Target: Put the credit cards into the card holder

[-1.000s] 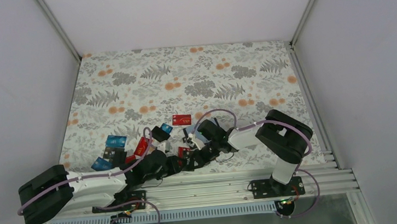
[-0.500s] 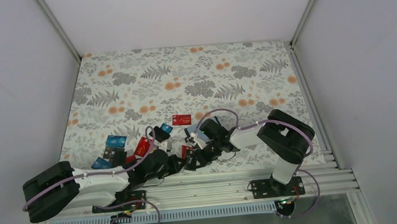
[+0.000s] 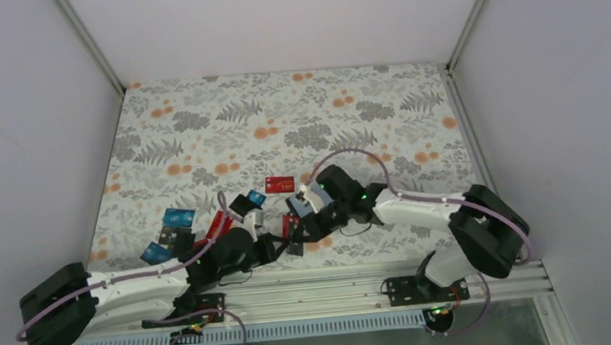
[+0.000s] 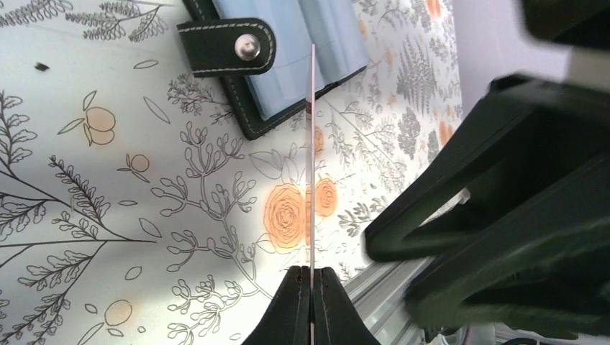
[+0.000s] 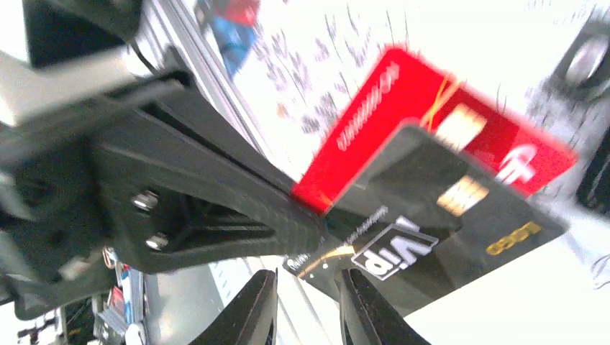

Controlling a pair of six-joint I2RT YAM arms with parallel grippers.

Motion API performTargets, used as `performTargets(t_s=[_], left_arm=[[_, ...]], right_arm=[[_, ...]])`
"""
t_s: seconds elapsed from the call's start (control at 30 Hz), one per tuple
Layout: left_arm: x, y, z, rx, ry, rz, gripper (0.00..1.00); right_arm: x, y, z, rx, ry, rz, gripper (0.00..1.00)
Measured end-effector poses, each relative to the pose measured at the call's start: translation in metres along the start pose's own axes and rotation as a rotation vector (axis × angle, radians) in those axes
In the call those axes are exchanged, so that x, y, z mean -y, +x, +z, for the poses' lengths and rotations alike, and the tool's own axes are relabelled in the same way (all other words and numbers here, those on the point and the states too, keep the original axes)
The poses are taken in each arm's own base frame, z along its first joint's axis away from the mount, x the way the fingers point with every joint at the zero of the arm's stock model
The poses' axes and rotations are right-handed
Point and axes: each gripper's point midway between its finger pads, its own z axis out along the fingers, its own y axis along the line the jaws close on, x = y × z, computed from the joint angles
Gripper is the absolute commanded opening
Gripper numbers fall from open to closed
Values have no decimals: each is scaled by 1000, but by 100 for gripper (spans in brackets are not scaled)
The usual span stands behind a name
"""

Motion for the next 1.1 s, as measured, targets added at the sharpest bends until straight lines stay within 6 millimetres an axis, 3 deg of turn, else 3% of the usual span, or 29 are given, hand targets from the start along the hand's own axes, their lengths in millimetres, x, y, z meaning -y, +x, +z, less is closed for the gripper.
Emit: performTargets(t_s=[0.17, 0.23, 0.4, 0.6, 0.73, 1.1], left_arm=[[8, -7, -13, 34, 24, 19, 2], [10, -11, -20, 53, 32, 31, 2], [19, -25, -37, 118, 38, 61, 2], [54, -59, -69, 252, 107, 67, 2], [67, -74, -82, 312, 134, 70, 2], [91, -90, -88, 350, 155, 107, 2]], right_arm=[[-21, -38, -39, 131, -8, -64, 32], [-22, -43, -46, 151, -6, -67, 36], [-10, -55, -66, 205, 18, -37, 44], [-2, -67, -81, 254, -1, 13, 45], [-14, -72, -85, 267, -66, -5, 46], [-60, -78, -106, 298, -213, -120, 44]])
